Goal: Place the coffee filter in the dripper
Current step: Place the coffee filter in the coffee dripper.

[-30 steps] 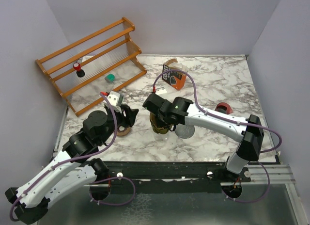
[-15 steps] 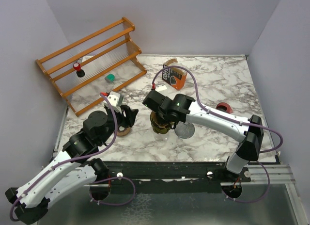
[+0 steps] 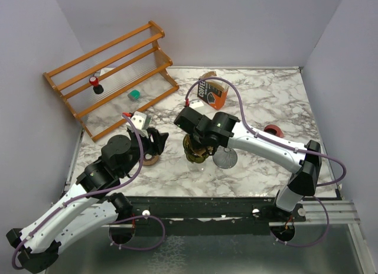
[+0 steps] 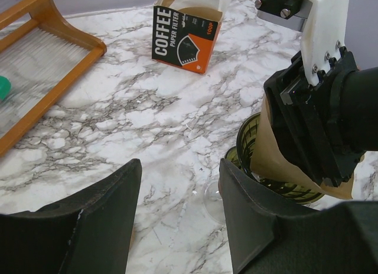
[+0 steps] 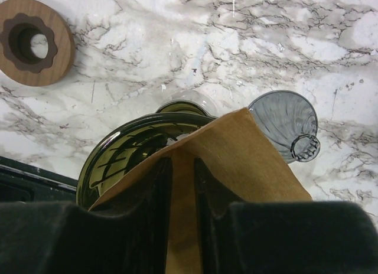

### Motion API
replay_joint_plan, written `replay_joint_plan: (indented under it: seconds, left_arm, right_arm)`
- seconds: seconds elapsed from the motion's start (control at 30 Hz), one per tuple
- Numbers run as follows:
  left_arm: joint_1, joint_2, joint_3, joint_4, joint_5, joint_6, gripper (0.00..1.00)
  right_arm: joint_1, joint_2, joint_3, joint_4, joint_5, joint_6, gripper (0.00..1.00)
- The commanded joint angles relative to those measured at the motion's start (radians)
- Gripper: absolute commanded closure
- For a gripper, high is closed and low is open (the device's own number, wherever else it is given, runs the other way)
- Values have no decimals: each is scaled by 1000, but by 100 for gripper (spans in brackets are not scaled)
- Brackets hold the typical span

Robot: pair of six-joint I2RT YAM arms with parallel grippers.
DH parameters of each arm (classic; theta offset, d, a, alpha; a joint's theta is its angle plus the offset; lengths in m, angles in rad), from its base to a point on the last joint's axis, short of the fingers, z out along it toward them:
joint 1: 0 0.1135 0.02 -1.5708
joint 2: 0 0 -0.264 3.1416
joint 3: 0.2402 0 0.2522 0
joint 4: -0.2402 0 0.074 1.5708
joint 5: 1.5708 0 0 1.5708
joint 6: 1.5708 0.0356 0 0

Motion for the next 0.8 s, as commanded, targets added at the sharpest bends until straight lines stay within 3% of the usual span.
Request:
replay_joint_plan:
  seconds: [0.0, 0.13, 0.6, 0.77]
  left_arm:
    - [0, -7, -13, 6, -26, 7, 43]
    - [0, -8, -13, 6, -25, 7, 43]
    - [-1, -8, -13, 5, -20, 9, 43]
    - [0, -9, -14, 5, -20, 9, 43]
  right_arm:
    - [-2, -18, 24, -22, 11, -14, 73]
    - [-2, -21, 28, -20, 4, -14, 72]
    - [-2, -24, 53, -41, -1, -14, 51]
    - [-2, -20, 41, -37, 4, -15, 51]
